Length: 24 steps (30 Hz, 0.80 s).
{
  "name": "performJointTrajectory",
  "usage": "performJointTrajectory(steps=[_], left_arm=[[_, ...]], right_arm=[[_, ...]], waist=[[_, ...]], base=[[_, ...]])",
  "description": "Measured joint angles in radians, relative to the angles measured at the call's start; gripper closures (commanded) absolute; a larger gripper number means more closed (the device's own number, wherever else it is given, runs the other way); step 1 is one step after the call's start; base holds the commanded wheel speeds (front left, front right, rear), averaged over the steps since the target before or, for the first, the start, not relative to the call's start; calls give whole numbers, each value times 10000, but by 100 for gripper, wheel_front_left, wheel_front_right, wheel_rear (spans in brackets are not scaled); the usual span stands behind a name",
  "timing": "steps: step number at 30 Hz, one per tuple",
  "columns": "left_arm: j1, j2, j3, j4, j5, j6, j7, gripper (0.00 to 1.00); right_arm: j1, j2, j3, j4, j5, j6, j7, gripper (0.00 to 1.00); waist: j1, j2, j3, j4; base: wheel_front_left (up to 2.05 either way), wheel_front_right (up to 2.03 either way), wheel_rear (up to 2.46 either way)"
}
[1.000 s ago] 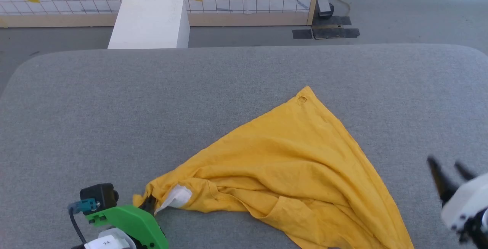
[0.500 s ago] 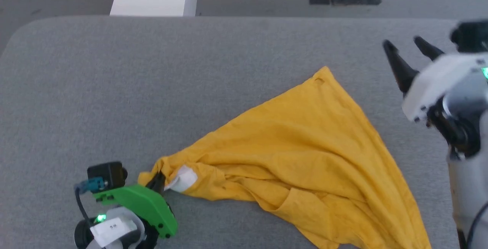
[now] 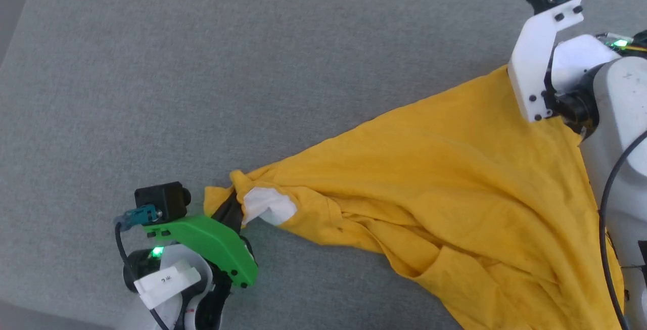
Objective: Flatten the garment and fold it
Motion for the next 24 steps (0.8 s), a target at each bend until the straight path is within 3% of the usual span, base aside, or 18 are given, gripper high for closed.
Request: performJointTrajectory(steps=[8,9,10,16,24], left_arm=[[-290,-161,-79,165,0,-150,-236,100],[-290,-161,-77,196,-2,-150,-242,100],[-291,-161,-77,222,-2,-163,-244,100],[-257,-81,-35,485,-2,-176,-234,100],[251,265,19,525,-21,13,19,100]], right_arm=[[-309,-420,614,119,401,-4,872,0],[-332,-435,594,127,539,-4,957,54],[-337,-443,575,123,679,-6,986,100],[114,-447,196,-150,1413,-2,282,100],[2134,-412,-2019,-2408,3110,-2,-966,100]], waist=[[-1,0,666,479],[-1,0,657,484],[0,0,627,486],[0,0,180,416],[0,0,-1128,52]], base=[[0,0,0],[0,0,0],[0,0,0],[0,0,0],[0,0,0]])
